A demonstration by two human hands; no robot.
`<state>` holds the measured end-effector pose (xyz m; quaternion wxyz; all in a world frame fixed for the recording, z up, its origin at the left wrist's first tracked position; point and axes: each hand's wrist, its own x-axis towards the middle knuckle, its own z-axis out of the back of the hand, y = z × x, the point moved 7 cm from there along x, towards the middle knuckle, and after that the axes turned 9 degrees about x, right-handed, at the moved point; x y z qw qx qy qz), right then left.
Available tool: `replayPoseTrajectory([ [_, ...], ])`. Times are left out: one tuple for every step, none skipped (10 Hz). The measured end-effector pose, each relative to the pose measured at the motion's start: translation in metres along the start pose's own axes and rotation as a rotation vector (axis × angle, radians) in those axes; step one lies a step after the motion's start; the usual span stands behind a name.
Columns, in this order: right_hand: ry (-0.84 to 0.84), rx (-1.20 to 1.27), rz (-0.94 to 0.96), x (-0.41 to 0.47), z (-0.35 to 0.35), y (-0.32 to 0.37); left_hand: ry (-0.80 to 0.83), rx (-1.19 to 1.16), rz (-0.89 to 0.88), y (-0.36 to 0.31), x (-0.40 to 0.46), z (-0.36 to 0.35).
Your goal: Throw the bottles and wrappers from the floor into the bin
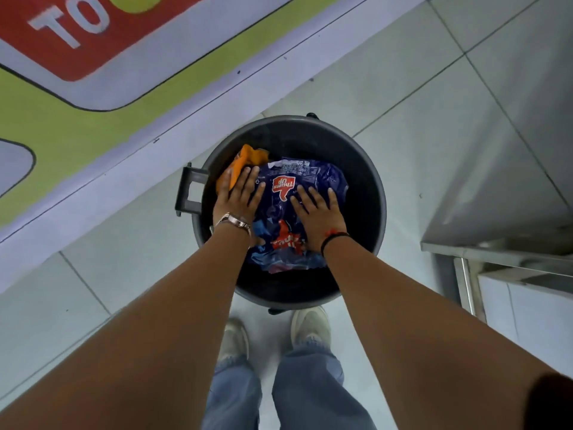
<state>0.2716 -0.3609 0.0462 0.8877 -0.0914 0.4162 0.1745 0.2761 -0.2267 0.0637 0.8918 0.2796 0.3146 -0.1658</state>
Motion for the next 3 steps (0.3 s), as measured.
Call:
replayPoseTrajectory([
  [0.028, -0.01, -0.031, 0.006, -0.011, 0.001, 0.016, 0.041, 0.025, -0.007, 0.006, -0.005],
  [-0.026, 0.054, -0.032, -0.011, -0.005, 0.006, -0.058, 0.015, 0.001, -0.009, -0.01, 0.006],
  [-0.164, 0.148, -0.034, -0.043, 0.016, 0.007, -0.176, -0.023, -0.036, -0.004, -0.044, 0.025],
])
